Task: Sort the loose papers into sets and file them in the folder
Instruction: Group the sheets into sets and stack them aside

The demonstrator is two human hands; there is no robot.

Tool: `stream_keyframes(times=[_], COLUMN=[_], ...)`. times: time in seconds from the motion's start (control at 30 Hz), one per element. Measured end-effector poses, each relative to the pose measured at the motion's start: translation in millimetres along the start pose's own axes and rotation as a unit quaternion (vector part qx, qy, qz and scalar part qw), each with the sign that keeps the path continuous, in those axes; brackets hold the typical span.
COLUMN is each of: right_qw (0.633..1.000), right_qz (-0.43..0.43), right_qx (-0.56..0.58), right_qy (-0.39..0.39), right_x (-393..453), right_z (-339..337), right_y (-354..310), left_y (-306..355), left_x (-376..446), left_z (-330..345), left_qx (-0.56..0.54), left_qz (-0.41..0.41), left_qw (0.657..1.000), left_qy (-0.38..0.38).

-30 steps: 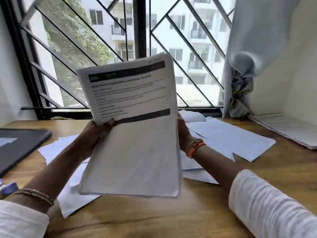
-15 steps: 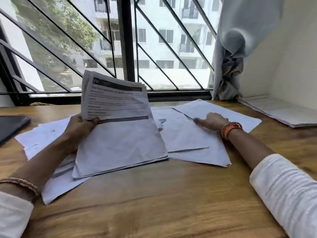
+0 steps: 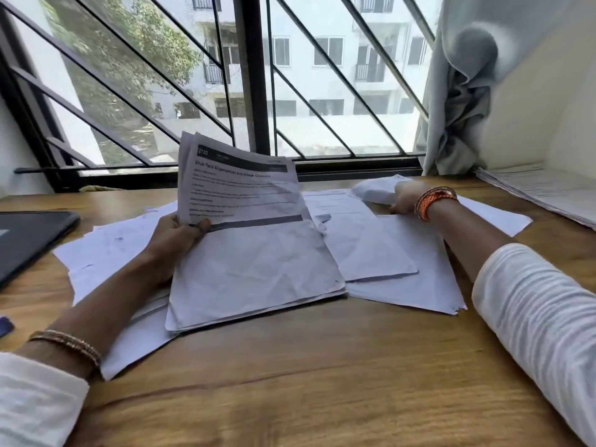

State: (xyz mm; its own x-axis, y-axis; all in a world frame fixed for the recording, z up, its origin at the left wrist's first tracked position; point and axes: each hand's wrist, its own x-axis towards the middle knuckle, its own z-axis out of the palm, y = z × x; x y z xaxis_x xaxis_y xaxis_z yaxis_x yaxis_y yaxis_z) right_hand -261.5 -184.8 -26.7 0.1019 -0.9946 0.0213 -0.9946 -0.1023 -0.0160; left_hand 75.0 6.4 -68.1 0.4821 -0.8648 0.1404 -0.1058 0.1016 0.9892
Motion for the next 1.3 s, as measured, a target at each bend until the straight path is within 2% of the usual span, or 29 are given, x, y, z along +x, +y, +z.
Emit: stream_keyframes(times=[0.1,0.23,0.27,0.3,0.33,0.37,0.4,0.43,0.47,0.5,0.57,0.67,0.8,0.93,1.3], right_qw=[0.997,0.986,0.983,0.979,0.963,0.915,0.843,0.776,0.737,0.726,0.748,0.759,0.728,0.719,0.703], right_qz=[0.041,0.021,0.003,-0.037,-0.086,-0.136,-0.173,-0.2,-0.225,-0.251,-0.265,-0.224,-0.194,-0.199,-0.227], right_qx=[-0.052,-0.072,-0.034,0.05,0.189,0.364,0.508,0.597,0.633,0.632,0.592,0.587,0.639,0.658,0.667], right_qy=[0.03,0.146,0.178,0.193,0.169,0.108,0.032,-0.033,-0.073,-0.101,-0.139,-0.172,-0.154,-0.105,-0.097], right_x=[-1,-20,-27,-36,-48,-64,-78,-90,-100,-107,-108,-100,-96,-91,-93], right_z=[3,-13,-25,-38,-56,-74,-90,-101,-107,-110,-96,-57,-25,-17,-14], right_y=[0,-10,-12,-14,-18,-20,-21,-21,-20,-23,-28,-39,-46,-45,-44], left_y=[0,0,-1,-3,-3,-4,-3,-3,-3,-2,-1,1,5,4,0], left_x=[1,3,4,5,5,5,5,4,3,1,-3,-6,-11,-12,-9], left_z=[0,1,1,0,-1,0,-1,-1,0,-1,0,1,3,4,6], left_qx=[0.002,-0.002,-0.003,-0.003,-0.007,-0.01,-0.013,-0.013,-0.013,-0.017,-0.032,-0.05,-0.054,-0.048,-0.048], left_qz=[-0.001,-0.001,-0.003,-0.006,-0.008,-0.012,-0.011,-0.008,-0.005,0.001,0.011,0.021,0.046,0.047,0.044], left_qw=[1.0,1.0,1.0,1.0,1.0,1.0,1.0,1.0,1.0,1.0,0.999,0.998,0.997,0.998,0.998], left_qy=[-0.001,0.001,0.003,0.006,0.009,0.012,0.016,0.017,0.017,0.018,0.016,0.018,0.001,0.0,-0.025])
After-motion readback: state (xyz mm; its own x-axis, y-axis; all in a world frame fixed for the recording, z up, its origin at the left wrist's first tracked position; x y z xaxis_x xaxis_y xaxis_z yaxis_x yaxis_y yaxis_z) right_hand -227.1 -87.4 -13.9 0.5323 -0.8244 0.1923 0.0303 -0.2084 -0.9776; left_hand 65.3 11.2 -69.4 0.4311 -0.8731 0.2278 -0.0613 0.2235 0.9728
